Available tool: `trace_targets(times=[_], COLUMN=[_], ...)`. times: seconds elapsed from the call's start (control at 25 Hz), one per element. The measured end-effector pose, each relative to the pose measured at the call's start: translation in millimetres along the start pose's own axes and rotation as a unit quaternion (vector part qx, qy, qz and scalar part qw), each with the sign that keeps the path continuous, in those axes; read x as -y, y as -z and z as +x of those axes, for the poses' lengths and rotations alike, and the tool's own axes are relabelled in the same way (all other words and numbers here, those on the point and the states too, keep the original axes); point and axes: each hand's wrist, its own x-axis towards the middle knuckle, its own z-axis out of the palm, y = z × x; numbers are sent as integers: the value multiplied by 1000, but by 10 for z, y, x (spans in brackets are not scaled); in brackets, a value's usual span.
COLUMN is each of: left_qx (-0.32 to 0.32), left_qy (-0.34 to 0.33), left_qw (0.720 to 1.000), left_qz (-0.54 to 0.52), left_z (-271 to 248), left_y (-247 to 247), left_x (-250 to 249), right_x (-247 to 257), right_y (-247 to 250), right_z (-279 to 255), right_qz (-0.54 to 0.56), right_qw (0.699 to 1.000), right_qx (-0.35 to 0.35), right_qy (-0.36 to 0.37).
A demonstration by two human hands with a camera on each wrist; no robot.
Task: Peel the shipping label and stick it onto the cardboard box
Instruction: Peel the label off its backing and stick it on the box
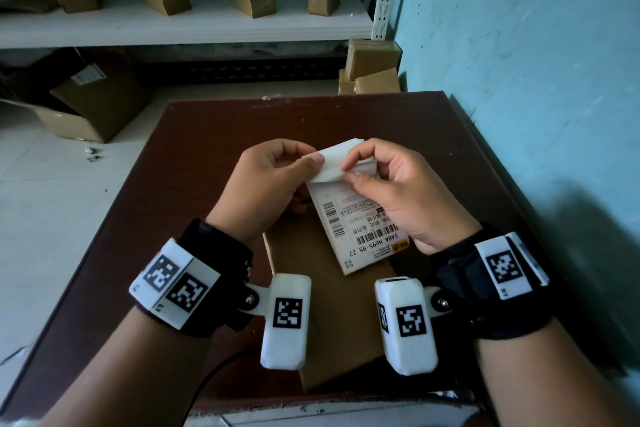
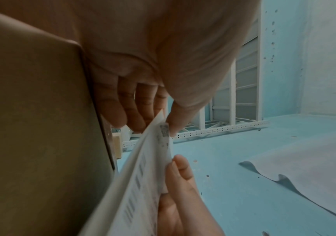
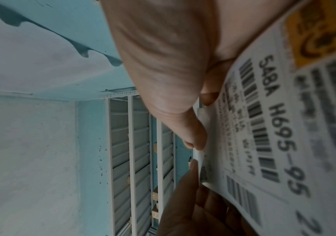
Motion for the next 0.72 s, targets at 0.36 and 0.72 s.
trace_targets(times=[0.36, 0.72], left_qx=[15, 36], left_qy=[32, -6], left_qw=[998, 999], left_qz=[-57, 20], left_z=[-29, -78], left_y=[1, -36], left_x=[-33, -84], right_x=[40, 16], right_y=[-21, -11], right_z=[-22, -7], right_qz=[43, 27], right_qw=[999, 999], right_qx=[4, -27], right_qy=[-22, -20])
